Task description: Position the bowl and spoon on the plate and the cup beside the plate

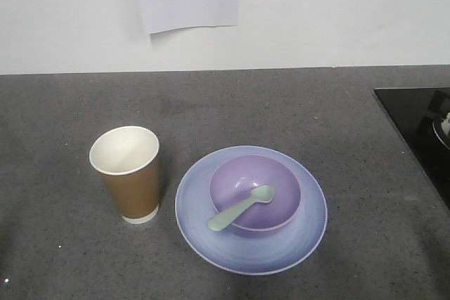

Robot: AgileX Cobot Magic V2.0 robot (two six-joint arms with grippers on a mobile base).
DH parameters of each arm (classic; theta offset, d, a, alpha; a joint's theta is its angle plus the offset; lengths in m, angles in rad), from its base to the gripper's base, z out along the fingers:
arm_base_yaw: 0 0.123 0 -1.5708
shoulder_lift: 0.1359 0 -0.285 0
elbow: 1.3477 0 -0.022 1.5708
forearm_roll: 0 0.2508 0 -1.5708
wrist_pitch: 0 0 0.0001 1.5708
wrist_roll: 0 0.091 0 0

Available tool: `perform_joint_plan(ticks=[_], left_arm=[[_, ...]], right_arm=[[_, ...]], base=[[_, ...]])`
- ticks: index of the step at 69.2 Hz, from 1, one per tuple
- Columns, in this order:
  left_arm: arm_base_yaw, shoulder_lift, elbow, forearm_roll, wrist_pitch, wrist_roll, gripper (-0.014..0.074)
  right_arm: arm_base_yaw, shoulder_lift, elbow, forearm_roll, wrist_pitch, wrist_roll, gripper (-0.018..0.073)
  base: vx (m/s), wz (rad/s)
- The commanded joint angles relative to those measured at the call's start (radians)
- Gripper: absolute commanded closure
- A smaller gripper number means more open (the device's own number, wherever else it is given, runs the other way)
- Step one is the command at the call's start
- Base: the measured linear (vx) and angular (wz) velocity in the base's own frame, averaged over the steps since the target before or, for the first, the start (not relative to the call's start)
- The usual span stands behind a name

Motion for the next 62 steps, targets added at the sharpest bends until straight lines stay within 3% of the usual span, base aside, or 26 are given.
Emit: perform_joint_plan(ticks=[1, 62], left_arm=[[0.003, -0.015, -0.008, 0.0, -0.076, 0.001, 0.0604], [0.003, -0.015, -0.008, 0.0, -0.076, 0.001, 0.0603]], right_arm=[[-0.007, -0.012, 0.006, -0.003, -0.082, 0.005, 0.057], [-0.006, -0.012, 0.006, -0.005, -0.082, 0.005, 0.057]], base=[[0.0, 0.0], [0.0, 0.0]])
